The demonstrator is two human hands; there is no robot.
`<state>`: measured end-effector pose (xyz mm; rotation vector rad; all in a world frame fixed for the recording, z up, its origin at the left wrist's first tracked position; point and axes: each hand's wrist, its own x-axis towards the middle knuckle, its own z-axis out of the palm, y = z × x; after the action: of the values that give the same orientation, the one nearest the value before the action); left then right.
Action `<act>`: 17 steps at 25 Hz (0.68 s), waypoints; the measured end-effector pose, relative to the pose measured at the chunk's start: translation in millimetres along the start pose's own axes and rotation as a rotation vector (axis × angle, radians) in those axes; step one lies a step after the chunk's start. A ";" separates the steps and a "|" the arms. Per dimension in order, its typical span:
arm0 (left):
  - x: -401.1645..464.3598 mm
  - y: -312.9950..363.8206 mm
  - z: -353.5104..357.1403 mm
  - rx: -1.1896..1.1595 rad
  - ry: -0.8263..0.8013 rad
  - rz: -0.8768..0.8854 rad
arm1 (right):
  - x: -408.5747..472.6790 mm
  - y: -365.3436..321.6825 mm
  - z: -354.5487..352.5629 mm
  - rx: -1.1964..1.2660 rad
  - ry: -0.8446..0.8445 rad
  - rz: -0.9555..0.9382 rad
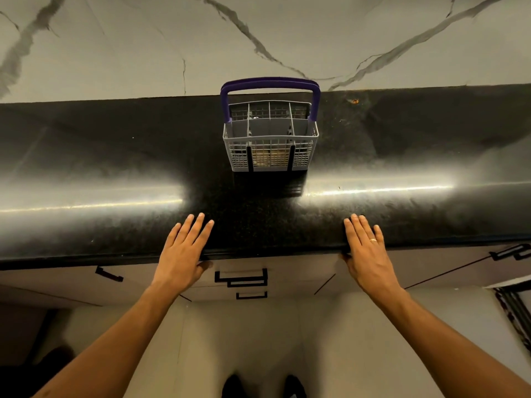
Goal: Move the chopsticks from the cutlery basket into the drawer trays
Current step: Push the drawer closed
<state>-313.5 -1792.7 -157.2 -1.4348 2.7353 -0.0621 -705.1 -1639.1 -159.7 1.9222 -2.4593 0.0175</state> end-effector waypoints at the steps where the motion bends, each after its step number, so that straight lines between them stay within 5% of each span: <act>1: 0.0 0.0 0.5 0.003 0.004 -0.007 | 0.1 -1.4 0.9 0.005 0.010 0.009; 17: -1.0 6.5 7.5 0.011 0.095 -0.057 | 1.7 -17.2 22.5 -0.018 0.201 0.112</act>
<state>-317.8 -1788.3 -165.0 -1.5460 2.7626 -0.1518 -689.0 -1645.4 -182.3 1.6814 -2.4205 0.1810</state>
